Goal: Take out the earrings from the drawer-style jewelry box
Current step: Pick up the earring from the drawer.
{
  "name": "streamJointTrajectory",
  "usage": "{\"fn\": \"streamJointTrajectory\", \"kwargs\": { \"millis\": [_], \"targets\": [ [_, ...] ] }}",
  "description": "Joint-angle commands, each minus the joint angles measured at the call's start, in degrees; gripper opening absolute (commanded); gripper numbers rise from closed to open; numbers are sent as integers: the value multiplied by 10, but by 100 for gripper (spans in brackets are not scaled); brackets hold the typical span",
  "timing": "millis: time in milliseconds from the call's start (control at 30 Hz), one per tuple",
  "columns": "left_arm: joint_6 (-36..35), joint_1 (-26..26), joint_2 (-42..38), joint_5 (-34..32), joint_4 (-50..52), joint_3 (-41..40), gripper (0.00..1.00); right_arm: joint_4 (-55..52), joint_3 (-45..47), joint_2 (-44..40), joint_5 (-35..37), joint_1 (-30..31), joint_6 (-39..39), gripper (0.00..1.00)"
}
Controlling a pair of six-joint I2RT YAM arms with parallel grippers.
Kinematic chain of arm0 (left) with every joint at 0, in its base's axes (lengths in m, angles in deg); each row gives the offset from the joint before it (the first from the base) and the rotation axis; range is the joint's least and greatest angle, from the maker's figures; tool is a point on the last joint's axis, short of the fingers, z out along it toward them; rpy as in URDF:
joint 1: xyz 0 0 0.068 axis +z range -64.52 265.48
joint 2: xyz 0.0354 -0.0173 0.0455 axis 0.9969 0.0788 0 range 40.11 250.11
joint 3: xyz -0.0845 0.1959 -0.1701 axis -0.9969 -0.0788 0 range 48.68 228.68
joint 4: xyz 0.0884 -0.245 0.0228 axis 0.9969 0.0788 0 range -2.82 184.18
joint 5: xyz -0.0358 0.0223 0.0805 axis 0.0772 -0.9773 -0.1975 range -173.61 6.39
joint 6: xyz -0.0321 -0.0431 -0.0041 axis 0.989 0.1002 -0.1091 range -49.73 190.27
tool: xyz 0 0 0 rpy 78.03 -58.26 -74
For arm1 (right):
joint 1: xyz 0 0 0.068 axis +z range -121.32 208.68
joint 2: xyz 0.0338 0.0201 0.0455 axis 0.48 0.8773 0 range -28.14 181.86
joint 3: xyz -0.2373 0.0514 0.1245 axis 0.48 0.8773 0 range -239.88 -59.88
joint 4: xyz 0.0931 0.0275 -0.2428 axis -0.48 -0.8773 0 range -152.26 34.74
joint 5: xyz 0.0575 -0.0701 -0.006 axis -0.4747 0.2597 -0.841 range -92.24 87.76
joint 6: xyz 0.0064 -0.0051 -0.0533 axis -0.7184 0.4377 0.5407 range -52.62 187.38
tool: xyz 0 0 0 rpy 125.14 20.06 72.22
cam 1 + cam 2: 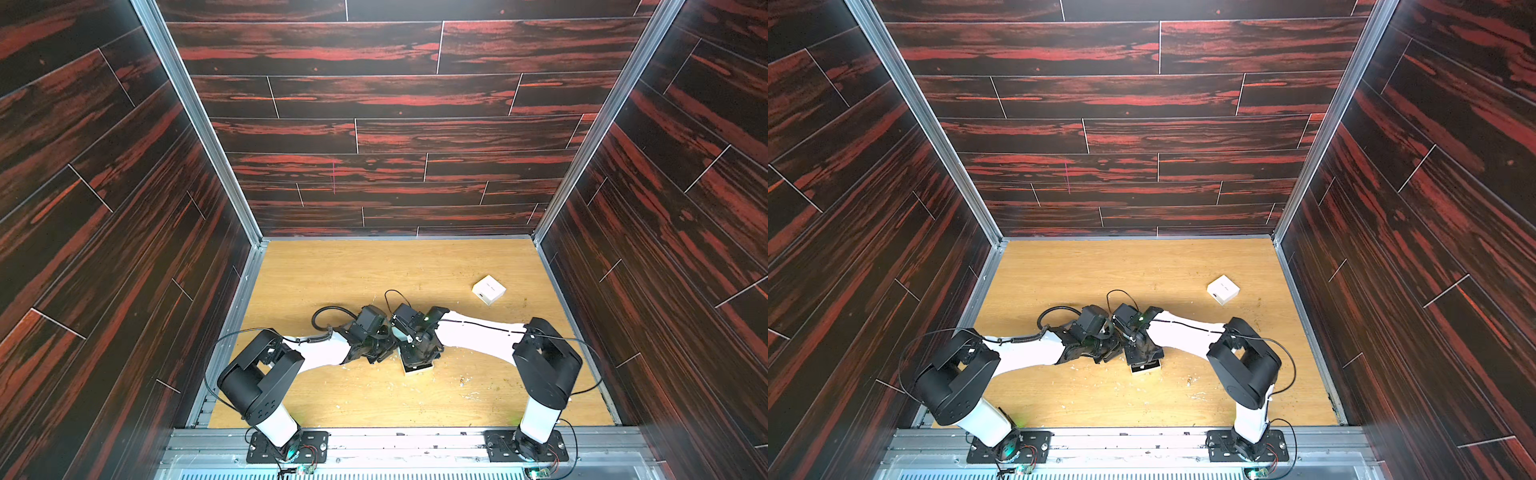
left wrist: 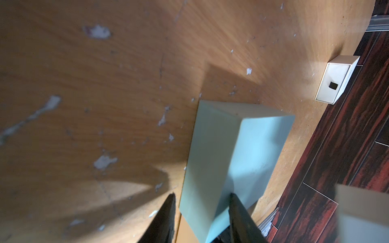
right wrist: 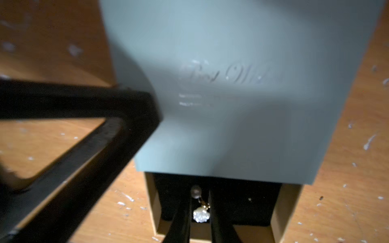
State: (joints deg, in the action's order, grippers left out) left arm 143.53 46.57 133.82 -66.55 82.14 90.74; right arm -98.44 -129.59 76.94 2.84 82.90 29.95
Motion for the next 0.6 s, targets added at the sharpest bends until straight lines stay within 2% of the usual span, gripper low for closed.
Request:
{"fn": "streamJointTrajectory", "kwargs": {
  "millis": [0,167,567],
  "targets": [
    [12,6,10,-5,16,-22,43,-23,-17,13,13,6,2,20],
    [37,14,12,6,-22,-51,43,-28,-29,19,24,8,3,19],
    [34,16,16,10,-22,-48,43,-53,-60,45,33,10,4,18]
  ]
}}
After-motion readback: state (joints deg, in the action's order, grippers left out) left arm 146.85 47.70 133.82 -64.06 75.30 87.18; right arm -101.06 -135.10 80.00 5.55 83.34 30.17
